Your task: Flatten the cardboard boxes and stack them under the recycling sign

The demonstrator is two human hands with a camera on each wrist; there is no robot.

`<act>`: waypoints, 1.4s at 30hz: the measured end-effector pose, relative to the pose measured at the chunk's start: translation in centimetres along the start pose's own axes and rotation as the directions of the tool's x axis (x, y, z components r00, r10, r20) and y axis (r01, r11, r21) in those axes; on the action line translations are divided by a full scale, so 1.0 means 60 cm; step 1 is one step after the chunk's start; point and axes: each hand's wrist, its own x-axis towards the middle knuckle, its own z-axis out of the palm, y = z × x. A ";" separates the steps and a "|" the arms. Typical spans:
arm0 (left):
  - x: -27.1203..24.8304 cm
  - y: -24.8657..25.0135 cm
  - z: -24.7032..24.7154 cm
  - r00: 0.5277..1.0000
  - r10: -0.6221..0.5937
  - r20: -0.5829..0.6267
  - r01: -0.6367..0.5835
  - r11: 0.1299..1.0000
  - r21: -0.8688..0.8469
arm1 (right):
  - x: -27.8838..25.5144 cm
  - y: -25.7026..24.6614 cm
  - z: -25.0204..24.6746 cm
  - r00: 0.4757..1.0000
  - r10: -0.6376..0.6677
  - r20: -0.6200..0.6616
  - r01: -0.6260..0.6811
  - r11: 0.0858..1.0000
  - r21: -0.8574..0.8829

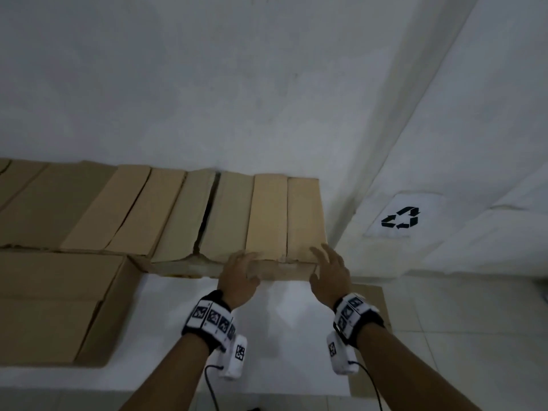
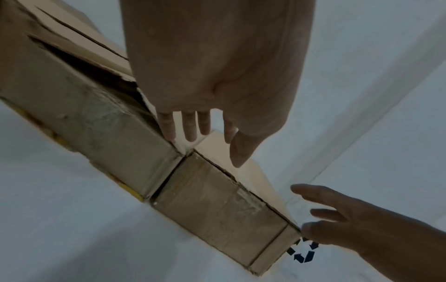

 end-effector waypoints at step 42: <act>-0.182 0.057 0.102 0.985 -0.120 0.122 0.076 0.945 0.317 | -0.205 0.158 0.004 0.918 -0.394 -0.037 0.381 0.906 -0.186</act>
